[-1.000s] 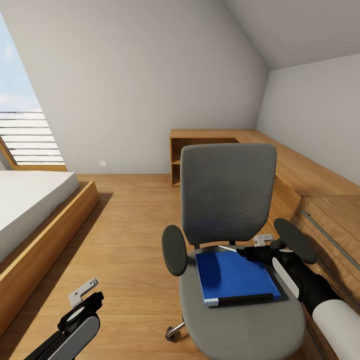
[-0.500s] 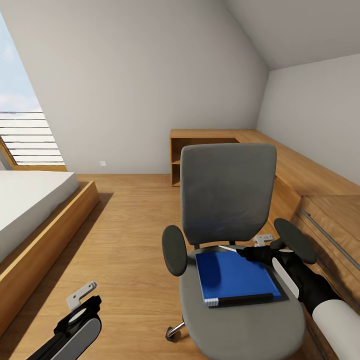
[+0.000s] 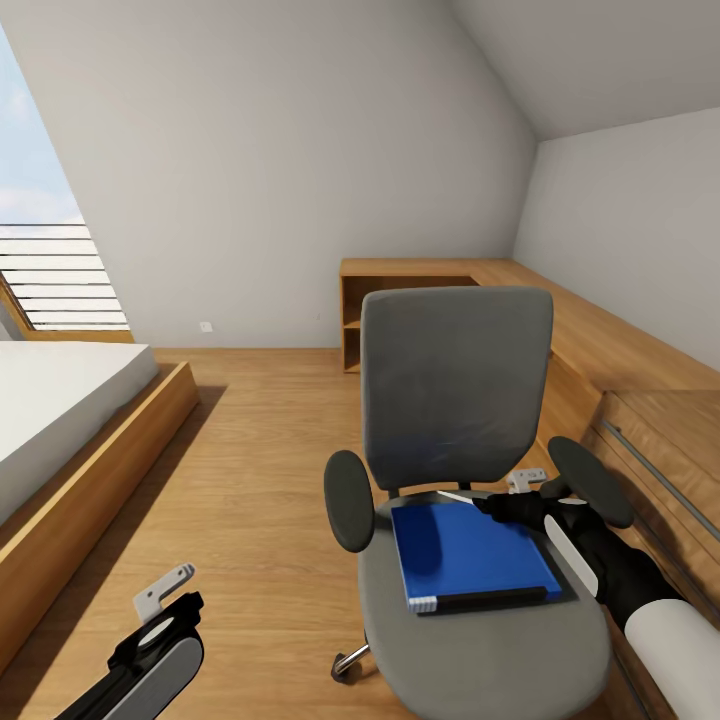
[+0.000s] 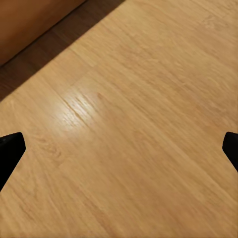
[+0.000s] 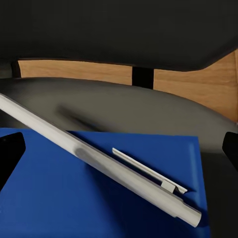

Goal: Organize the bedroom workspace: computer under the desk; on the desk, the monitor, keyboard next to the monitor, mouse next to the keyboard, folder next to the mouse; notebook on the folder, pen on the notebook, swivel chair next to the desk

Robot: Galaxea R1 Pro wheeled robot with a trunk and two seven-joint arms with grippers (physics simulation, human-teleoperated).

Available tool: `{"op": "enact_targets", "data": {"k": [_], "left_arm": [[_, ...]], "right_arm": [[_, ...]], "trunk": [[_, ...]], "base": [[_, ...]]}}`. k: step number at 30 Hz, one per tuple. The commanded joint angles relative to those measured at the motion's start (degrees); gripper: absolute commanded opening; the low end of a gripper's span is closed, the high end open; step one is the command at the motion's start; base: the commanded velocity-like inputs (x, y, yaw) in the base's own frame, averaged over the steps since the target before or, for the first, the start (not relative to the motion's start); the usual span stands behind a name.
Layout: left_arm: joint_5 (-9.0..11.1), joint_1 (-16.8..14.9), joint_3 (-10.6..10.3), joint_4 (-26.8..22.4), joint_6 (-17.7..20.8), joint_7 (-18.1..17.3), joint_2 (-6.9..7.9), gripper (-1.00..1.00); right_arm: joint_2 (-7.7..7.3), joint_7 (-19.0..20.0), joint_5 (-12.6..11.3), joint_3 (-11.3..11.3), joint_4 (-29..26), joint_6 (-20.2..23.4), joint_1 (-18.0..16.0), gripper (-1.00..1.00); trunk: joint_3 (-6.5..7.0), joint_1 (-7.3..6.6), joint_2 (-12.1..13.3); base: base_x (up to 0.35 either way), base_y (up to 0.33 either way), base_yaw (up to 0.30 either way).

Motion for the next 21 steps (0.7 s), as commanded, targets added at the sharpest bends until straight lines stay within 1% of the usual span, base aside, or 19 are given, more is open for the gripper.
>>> {"op": "enact_targets", "data": {"k": [1, 21], "left_arm": [[0.2, -0.1, -0.2, -0.1, 0.0, 0.3, 0.06, 1.0], [0.2, -0.1, -0.1, -0.6, -0.1, 0.3, 0.07, 1.0]], "right_arm": [[-0.06, 0.0, -0.2, 0.1, 0.0, 0.2, 0.0, 1.0], [-0.06, 0.1, -0.3, 0.2, -0.1, 0.3, 0.0, 1.0]], "trunk": [[-0.05, -0.01, 0.0], [-0.05, -0.01, 0.0]], "base": [[0.0, 0.0, 0.0], [0.0, 0.0, 0.0]]}}
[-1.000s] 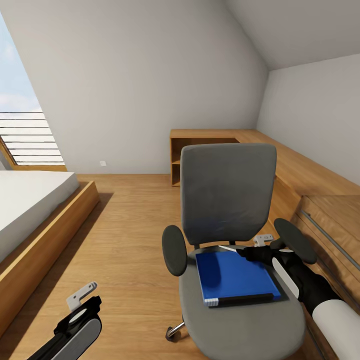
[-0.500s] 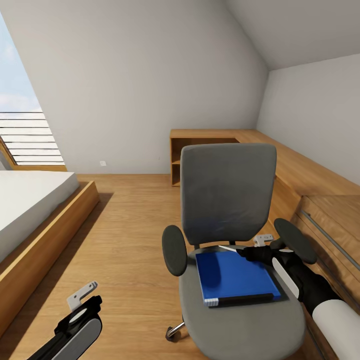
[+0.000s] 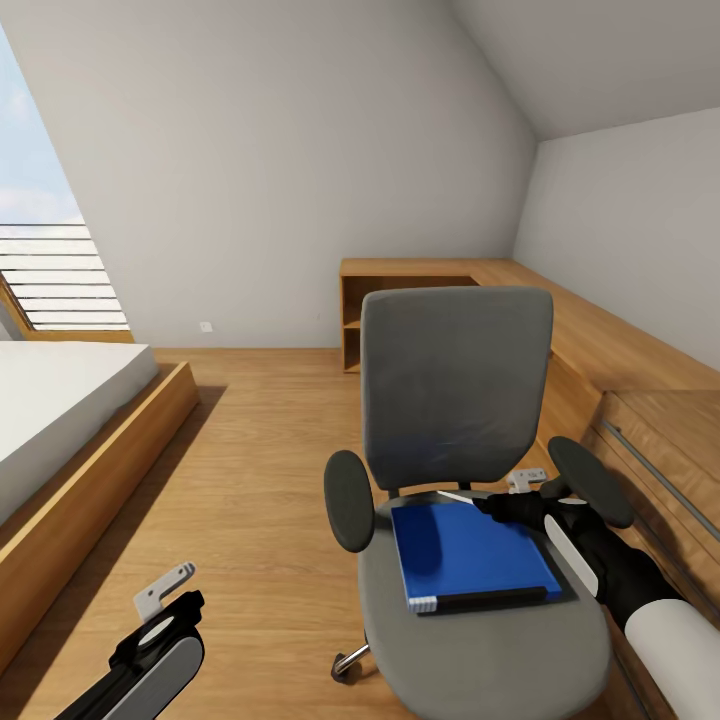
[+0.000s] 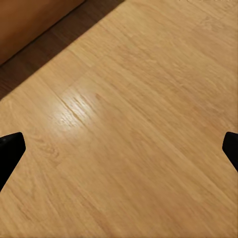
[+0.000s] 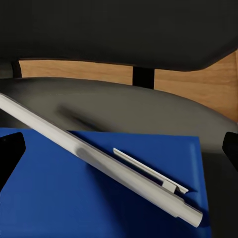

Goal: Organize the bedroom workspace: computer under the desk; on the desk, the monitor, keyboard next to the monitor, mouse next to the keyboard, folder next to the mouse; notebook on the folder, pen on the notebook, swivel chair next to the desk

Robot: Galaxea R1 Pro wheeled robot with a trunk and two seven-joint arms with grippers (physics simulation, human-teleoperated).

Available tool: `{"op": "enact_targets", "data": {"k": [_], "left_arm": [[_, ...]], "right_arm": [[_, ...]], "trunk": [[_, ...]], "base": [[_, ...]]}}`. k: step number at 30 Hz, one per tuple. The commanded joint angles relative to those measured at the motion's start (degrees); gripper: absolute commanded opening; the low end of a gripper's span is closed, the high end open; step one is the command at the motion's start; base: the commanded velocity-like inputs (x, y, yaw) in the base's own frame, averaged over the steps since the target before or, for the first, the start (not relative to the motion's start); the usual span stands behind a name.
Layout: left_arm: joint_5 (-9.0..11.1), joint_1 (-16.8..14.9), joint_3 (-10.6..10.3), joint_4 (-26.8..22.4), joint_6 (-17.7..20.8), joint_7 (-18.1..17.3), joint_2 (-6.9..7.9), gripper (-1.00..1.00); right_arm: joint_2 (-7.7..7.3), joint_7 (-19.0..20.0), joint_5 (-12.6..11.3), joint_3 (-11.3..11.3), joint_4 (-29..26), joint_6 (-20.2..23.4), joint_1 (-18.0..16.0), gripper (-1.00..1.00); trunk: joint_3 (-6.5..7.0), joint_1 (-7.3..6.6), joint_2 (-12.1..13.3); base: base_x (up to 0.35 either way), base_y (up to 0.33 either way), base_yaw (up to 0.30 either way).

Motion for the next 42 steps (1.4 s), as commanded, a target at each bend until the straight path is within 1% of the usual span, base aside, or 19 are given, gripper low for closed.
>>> {"op": "enact_targets", "data": {"k": [1, 22, 31, 42], "left_arm": [[0.2, -0.1, -0.1, -0.1, 0.0, 0.3, 0.07, 1.0], [0.2, -0.1, -0.1, -0.1, 0.0, 0.3, 0.11, 1.0], [0.2, -0.1, -0.1, -0.1, 0.0, 0.3, 0.1, 1.0], [0.2, -0.1, -0.1, -0.2, 0.0, 0.3, 0.13, 1.0]], "right_arm": [[-0.06, 0.0, -0.2, 0.1, -0.1, 0.2, 0.0, 1.0], [-0.02, 0.0, -0.1, 0.2, -0.1, 0.4, 0.0, 1.0], [0.03, -0.1, 0.0, 0.1, 0.0, 3.6, 0.0, 1.0], [0.03, 0.0, -0.1, 0.1, 0.0, 4.6, 0.0, 1.0]], "trunk": [[-0.05, -0.01, 0.0], [-0.05, -0.01, 0.0], [-0.05, -0.01, 0.0], [-0.05, -0.01, 0.0]], "base": [[0.0, 0.0, 0.0], [0.0, 0.0, 0.0], [0.0, 0.0, 0.0], [0.0, 0.0, 0.0]]}}
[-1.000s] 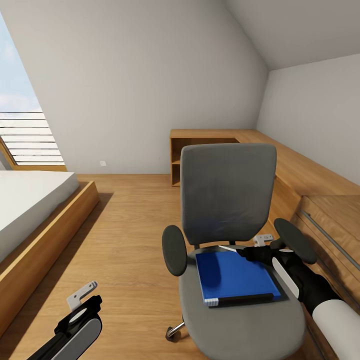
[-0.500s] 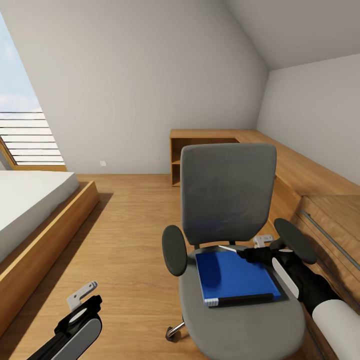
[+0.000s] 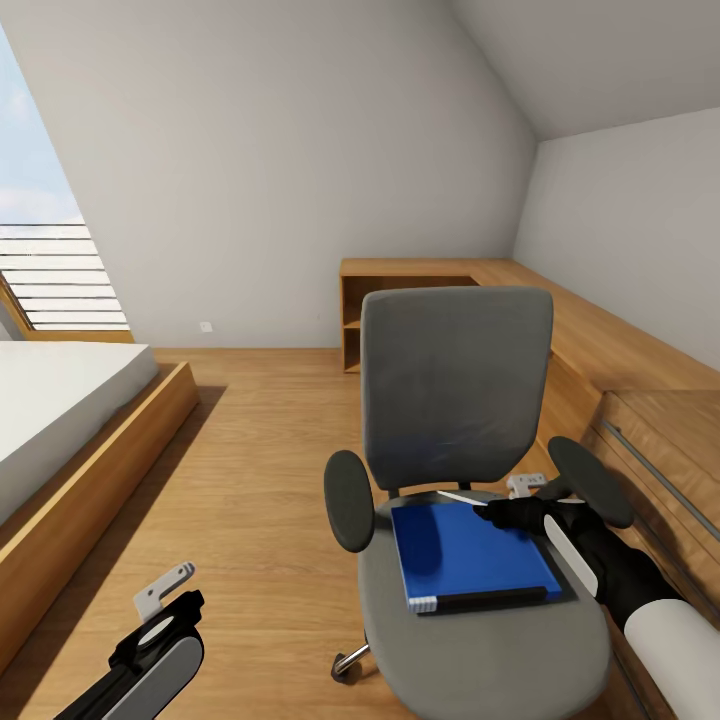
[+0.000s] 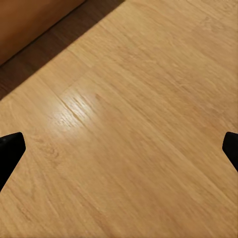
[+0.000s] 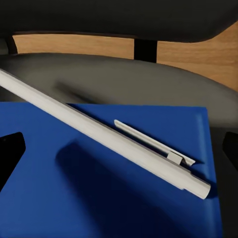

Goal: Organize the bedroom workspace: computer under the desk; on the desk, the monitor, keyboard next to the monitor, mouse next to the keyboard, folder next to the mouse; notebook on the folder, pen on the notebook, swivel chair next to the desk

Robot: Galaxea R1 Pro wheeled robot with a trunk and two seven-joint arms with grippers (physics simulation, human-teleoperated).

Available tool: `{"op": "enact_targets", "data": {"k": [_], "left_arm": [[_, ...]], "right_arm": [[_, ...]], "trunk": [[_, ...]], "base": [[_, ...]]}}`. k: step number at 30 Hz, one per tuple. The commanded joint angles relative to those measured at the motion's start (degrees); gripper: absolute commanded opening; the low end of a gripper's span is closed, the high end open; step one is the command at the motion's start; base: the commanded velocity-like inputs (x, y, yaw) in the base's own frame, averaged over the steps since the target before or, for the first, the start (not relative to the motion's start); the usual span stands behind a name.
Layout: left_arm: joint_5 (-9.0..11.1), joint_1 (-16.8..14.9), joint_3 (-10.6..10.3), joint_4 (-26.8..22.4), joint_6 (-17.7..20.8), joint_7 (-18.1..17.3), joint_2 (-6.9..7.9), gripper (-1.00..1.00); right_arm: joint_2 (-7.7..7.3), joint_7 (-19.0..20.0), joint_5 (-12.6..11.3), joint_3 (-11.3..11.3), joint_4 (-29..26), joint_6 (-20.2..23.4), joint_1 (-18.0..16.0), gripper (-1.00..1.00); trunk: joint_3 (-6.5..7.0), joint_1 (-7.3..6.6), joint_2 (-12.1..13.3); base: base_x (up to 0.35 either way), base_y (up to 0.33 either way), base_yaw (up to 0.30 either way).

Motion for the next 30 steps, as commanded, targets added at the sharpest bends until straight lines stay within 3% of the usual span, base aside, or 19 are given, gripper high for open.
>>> {"op": "enact_targets", "data": {"k": [1, 16, 23, 30], "left_arm": [[0.2, -0.1, -0.1, -0.1, 0.0, 0.3, 0.06, 1.0], [0.2, -0.1, -0.1, -0.1, 0.2, 0.2, 0.06, 1.0], [0.2, -0.1, -0.1, -0.1, 0.2, 0.2, 0.06, 1.0], [0.2, -0.1, -0.1, -0.2, 0.2, 0.2, 0.06, 1.0]], "right_arm": [[-0.06, 0.0, -0.1, 0.1, -0.1, 0.2, 0.0, 1.0], [-0.06, 0.1, 0.0, 0.1, -0.1, 0.3, 0.0, 1.0], [-0.06, 0.1, 0.0, 0.2, -0.1, 0.3, 0.0, 1.0], [-0.06, 0.1, 0.0, 0.2, -0.1, 0.3, 0.0, 1.0]], "trunk": [[-0.05, -0.01, 0.0], [-0.05, -0.01, 0.0], [-1.31, 1.53, -2.8], [-1.31, 1.53, -2.8]], "base": [[0.0, 0.0, 0.0], [0.0, 0.0, 0.0], [0.0, 0.0, 0.0], [0.0, 0.0, 0.0]]}}
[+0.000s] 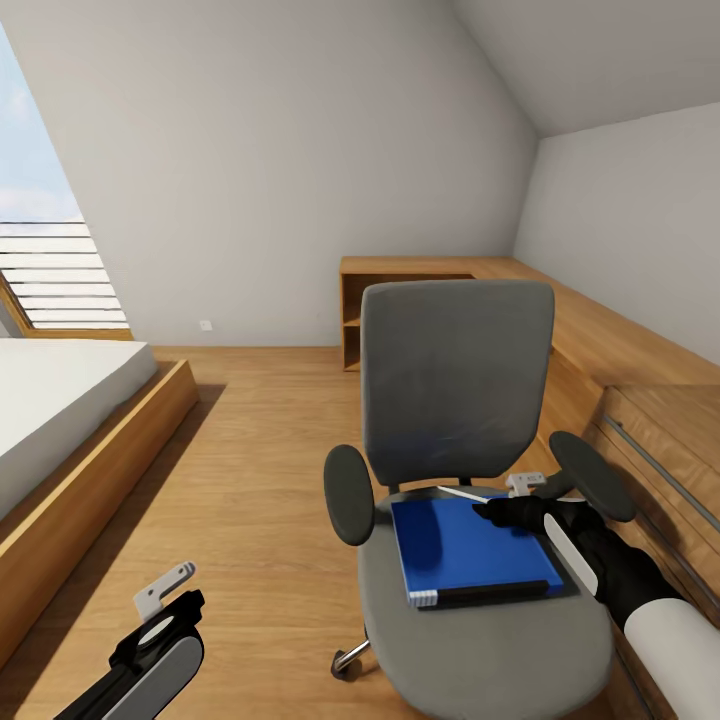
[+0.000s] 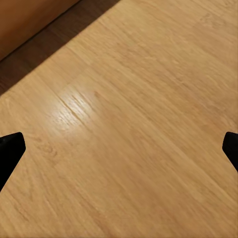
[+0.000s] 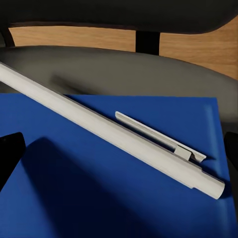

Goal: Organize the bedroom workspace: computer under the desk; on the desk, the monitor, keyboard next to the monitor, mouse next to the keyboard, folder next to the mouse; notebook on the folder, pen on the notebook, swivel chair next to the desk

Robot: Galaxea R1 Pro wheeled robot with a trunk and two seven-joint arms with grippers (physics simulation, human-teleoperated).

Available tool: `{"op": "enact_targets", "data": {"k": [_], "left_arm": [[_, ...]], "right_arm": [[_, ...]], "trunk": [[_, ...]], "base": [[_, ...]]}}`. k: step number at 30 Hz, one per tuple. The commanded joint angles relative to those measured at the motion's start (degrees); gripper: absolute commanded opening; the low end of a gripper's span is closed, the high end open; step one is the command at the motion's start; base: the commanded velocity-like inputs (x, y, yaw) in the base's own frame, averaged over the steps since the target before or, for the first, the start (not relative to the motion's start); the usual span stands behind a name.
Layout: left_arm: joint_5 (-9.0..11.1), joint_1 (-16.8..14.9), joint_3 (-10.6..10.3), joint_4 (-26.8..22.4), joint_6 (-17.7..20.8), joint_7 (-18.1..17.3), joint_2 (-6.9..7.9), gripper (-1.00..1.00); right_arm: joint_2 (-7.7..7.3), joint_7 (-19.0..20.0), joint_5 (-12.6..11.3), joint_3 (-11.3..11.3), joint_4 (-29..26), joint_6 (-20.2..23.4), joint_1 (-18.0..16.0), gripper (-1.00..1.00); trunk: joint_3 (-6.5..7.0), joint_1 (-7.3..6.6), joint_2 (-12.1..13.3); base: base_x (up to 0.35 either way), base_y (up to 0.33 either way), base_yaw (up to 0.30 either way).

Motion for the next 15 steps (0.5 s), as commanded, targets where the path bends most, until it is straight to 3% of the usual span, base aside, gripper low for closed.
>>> {"op": "enact_targets", "data": {"k": [1, 15], "left_arm": [[0.2, -0.1, -0.2, -0.1, 0.0, 0.3, 0.06, 1.0], [0.2, -0.1, -0.2, -0.1, 0.0, 0.3, 0.05, 1.0]], "right_arm": [[-0.04, 0.1, 0.1, 0.2, 0.3, 0.2, 0.0, 1.0], [-0.04, 0.1, 0.2, 0.2, 0.3, 0.2, 0.0, 1.0]], "trunk": [[-0.07, 0.0, 0.0], [-0.07, 0.0, 0.0]], "base": [[0.0, 0.0, 0.0], [0.0, 0.0, 0.0]]}}
